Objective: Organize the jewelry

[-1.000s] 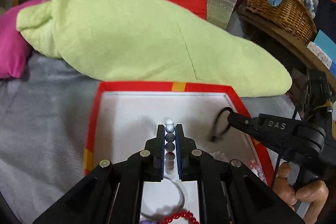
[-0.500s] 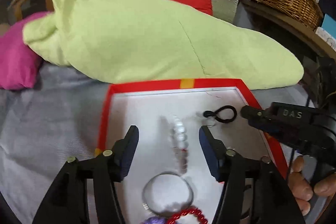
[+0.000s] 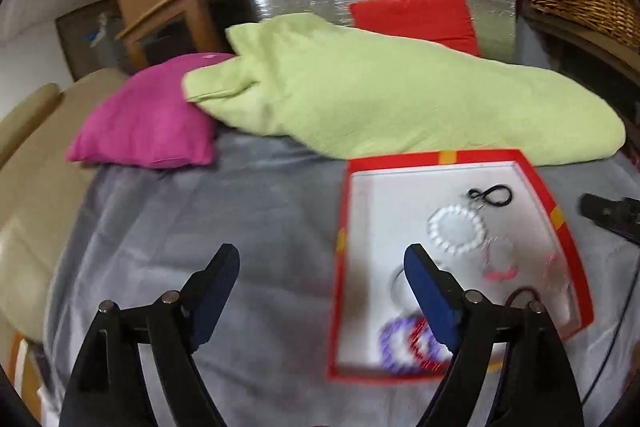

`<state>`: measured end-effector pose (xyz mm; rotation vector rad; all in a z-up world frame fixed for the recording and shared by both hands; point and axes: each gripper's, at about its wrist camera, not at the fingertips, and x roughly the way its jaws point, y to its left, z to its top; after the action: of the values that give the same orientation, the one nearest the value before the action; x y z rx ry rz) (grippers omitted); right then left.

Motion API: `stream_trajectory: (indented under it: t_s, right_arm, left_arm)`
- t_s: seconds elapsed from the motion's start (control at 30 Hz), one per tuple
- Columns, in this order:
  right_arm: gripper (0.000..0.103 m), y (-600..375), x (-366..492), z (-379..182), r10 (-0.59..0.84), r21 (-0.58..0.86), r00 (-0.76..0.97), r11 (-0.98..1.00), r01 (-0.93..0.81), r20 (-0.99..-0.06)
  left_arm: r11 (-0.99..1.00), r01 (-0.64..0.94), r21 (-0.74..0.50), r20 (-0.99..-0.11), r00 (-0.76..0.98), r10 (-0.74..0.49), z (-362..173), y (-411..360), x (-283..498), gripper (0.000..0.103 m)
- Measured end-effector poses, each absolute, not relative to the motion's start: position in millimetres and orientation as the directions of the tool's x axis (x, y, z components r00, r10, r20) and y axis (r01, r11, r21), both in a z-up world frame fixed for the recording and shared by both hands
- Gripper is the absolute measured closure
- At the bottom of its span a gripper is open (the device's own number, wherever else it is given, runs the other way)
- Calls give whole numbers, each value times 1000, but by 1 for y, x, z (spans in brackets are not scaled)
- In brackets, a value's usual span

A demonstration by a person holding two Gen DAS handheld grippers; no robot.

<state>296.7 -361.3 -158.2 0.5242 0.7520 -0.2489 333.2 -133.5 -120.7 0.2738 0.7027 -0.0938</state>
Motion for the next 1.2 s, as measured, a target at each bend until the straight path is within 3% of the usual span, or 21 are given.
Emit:
stream_trajectory:
  t_s: [0.1, 0.3, 0.43, 0.57, 0.83, 1.2]
  right_arm:
    - [62, -344, 264, -149, -38, 329, 718, 871, 365, -695]
    - [60, -300, 205, -141, -65, 207, 714, 935, 287, -697]
    - [54, -276, 164, -139, -86, 124, 718, 964, 235, -691]
    - [51, -256, 133, -146, -129, 26, 707, 979, 204, -695]
    - [51, -251, 156, -162, -114, 54, 643, 970, 236, -757]
    - [51, -247, 163, -166, -119, 55, 634, 967, 248, -764]
  left_arm:
    - [966, 81, 244, -594, 800, 83, -108, -116, 307, 18]
    - [975, 4, 223, -529, 840, 118, -98, -84, 253, 17]
    - [978, 45, 204, -529, 845, 71, -106, -74, 222, 17]
    - [976, 122, 180, -584, 811, 6, -122, -74, 207, 17]
    - [968, 150, 203, -616, 788, 7, -134, -77, 216, 17]
    - [971, 135, 198, -626, 780, 19, -133, -67, 220, 17]
